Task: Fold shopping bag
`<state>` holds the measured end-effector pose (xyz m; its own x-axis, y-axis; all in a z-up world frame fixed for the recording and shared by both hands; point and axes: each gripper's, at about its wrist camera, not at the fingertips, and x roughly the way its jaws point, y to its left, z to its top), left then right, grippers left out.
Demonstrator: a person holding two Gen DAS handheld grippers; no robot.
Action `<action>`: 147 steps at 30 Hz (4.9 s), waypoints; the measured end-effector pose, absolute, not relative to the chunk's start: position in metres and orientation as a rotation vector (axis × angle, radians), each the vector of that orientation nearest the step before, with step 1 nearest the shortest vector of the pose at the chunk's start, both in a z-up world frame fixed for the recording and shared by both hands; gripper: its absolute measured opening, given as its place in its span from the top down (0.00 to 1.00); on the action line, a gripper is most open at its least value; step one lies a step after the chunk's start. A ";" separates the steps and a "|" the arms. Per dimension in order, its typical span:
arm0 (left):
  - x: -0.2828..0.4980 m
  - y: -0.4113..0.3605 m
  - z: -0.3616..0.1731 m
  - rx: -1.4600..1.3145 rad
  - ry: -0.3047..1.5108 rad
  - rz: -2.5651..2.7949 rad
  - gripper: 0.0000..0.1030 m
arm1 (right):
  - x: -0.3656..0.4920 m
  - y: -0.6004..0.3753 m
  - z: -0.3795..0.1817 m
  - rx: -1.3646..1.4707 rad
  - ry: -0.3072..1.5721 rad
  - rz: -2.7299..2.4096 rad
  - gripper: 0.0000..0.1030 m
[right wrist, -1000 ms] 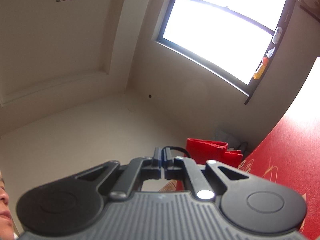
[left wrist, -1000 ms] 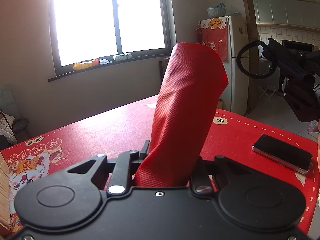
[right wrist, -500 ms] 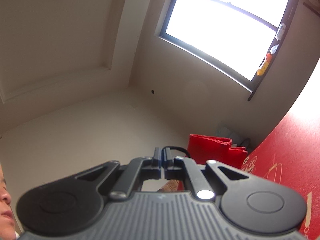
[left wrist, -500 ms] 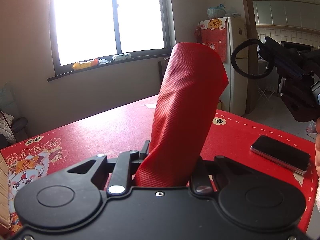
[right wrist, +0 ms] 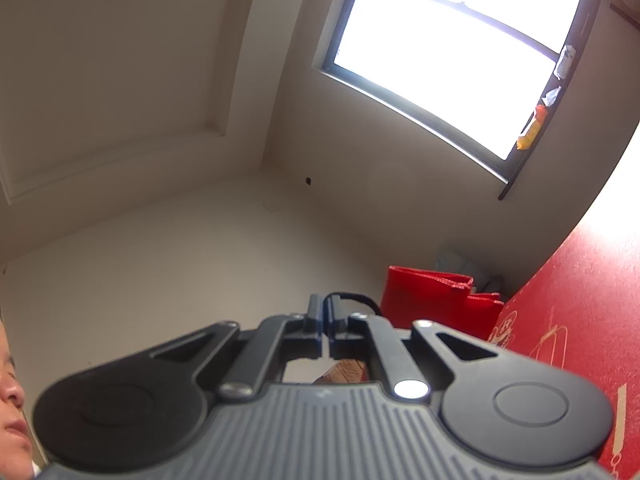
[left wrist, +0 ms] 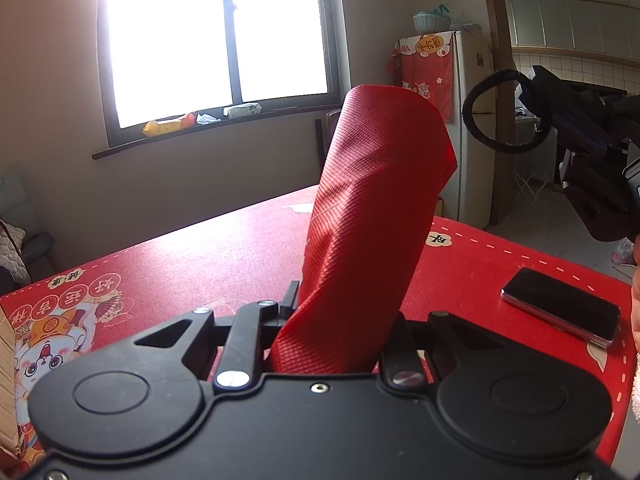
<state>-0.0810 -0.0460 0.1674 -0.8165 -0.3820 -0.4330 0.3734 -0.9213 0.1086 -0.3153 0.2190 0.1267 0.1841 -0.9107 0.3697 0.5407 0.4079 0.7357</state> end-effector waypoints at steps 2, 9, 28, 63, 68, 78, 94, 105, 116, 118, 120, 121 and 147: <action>-0.081 -0.046 0.167 0.644 -0.028 -2.669 0.81 | -0.316 0.220 0.126 0.503 -0.892 -1.080 0.97; -0.080 -0.042 0.164 0.645 -0.041 -2.678 0.81 | -0.318 0.213 0.133 0.503 -0.889 -1.025 0.97; -0.068 -0.030 0.167 0.558 -0.092 -2.669 0.81 | -0.336 0.192 0.127 0.641 -0.942 -1.049 0.97; -0.042 -0.055 0.172 0.491 0.102 -2.829 0.81 | -0.318 0.206 0.144 0.561 -0.916 -1.093 0.97; -0.037 -0.066 0.176 0.474 0.191 -2.856 0.81 | -0.316 0.209 0.146 0.546 -0.916 -1.110 0.97; -0.035 -0.116 0.184 0.476 0.499 -2.852 0.81 | -0.319 0.182 0.169 0.530 -0.841 -1.141 0.97; -0.033 -0.145 0.180 0.450 0.620 -2.867 0.81 | -0.320 0.143 0.194 0.531 -0.806 -1.126 0.96; -0.046 -0.094 0.172 0.444 0.180 -2.746 0.81 | -0.327 0.164 0.179 0.555 -0.783 -1.224 0.96; -0.054 -0.071 0.172 0.518 -0.048 -2.668 0.81 | -0.329 0.177 0.159 0.594 -0.778 -1.280 0.96; -0.054 -0.067 0.172 0.519 -0.070 -2.660 0.81 | -0.329 0.178 0.155 0.604 -0.775 -1.282 0.96; -0.054 -0.064 0.172 0.524 -0.087 -2.652 0.81 | -0.328 0.180 0.151 0.609 -0.771 -1.289 0.96; -0.055 -0.063 0.172 0.527 -0.098 -2.649 0.81 | -0.329 0.181 0.150 0.610 -0.773 -1.292 0.96; -0.068 -0.006 0.114 0.779 -0.497 -2.647 0.81 | -0.276 0.237 0.130 0.561 0.168 -1.691 0.96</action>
<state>-0.0679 -0.0065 0.1138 -0.7934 -0.4086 -0.4512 0.2169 -0.8824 0.4175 -0.2762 0.2370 0.1296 -0.0970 -0.8867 -0.4521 0.9583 -0.2059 0.1982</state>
